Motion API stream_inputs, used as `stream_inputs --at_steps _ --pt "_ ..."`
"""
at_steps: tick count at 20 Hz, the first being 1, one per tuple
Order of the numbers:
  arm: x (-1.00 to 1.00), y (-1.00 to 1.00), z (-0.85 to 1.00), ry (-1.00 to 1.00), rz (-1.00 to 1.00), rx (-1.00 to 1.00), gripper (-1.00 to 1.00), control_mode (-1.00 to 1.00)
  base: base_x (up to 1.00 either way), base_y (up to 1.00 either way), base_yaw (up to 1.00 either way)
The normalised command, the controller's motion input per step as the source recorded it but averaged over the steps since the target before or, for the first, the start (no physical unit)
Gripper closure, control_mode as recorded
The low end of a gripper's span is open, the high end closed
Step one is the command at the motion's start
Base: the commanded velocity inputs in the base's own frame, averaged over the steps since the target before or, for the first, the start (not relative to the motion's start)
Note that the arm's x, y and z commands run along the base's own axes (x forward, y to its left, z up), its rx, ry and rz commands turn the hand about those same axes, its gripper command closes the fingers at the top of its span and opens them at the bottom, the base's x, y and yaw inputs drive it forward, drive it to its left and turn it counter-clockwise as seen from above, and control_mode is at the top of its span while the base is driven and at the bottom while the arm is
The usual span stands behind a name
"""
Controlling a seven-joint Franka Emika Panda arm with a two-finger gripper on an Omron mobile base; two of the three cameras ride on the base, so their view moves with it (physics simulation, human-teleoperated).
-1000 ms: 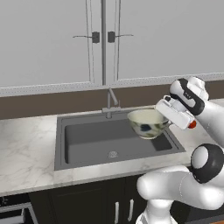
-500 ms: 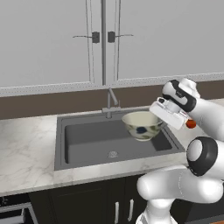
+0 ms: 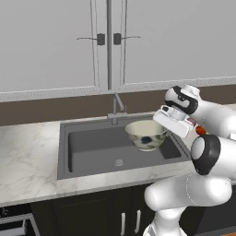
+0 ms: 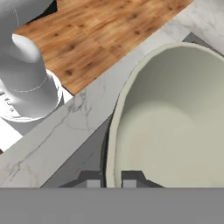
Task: Remove the tomato and onion from the sink. Then move the bowl and cup from the counter to the sink for washing.
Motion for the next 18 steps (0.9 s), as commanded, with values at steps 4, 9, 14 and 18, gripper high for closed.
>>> stream_inputs --at_steps 4,9,14,18 --pt "0.16 0.03 -0.13 0.0 0.08 0.03 1.0 -1.0 0.0 0.0 0.0" --pt "0.2 0.1 -0.12 0.01 0.05 0.02 1.0 -1.0 0.0 0.0 0.0" --pt "0.18 0.11 -0.1 0.0 0.06 0.03 1.0 -1.0 0.0 0.0 0.0" --pt "0.17 0.12 -0.1 0.0 0.06 0.04 1.0 -1.0 0.0 0.0 0.0"
